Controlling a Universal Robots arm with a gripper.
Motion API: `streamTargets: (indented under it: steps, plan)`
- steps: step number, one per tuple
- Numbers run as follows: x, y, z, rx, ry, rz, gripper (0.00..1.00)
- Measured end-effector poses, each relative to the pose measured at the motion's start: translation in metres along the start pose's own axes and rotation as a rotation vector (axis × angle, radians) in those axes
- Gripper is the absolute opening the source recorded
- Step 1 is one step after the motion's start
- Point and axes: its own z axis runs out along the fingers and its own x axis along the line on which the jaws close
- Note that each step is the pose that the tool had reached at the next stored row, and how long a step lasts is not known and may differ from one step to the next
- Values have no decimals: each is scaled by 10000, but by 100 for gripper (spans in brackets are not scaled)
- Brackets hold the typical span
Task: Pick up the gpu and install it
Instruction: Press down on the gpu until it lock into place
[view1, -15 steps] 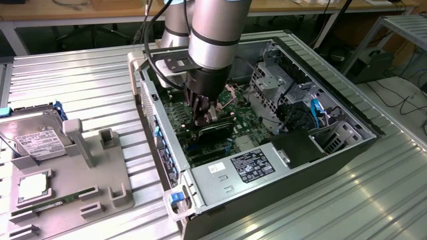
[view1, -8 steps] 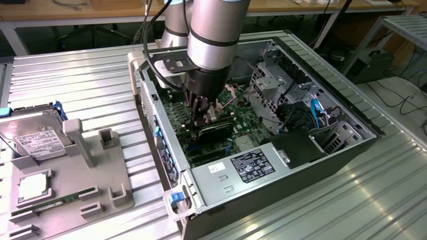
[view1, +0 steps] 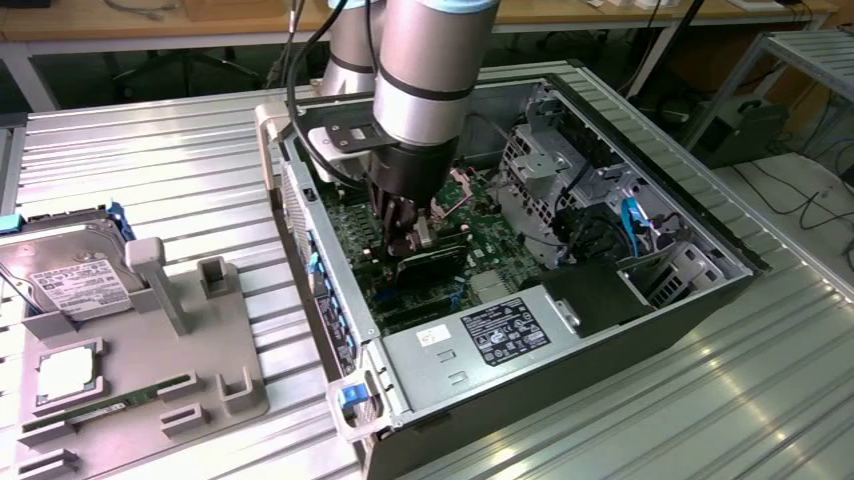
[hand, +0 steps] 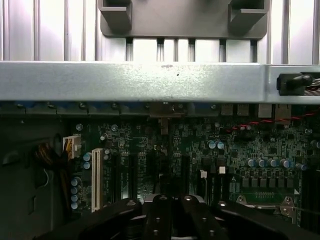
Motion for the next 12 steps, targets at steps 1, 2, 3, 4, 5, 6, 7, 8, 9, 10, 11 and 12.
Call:
streamTargets:
  steps: [1, 2, 3, 4, 5, 6, 7, 8, 9, 10, 11, 12]
  plan:
    - [0, 1, 6, -1, 3, 0, 11]
    - [-1, 0, 13, 0, 3, -1, 11]
    - [-2, 0, 21, -1, 1, -2, 11]
    - [-2, 1, 30, 0, 0, -1, 11]
    - [-2, 1, 37, 1, -2, -1, 11]
    - [-2, 1, 38, 2, -3, -1, 11]
    - [-2, 1, 32, 2, -4, -1, 11]
    - [-5, 1, 15, 16, -25, -1, 11]
    - [-7, 2, -21, 22, -29, -1, 11]
    - [-7, 5, -53, 14, -12, -1, 11]
    - [-7, 6, -84, 14, -7, -1, 11]
    - [-6, 7, -94, 16, -7, -1, 11]
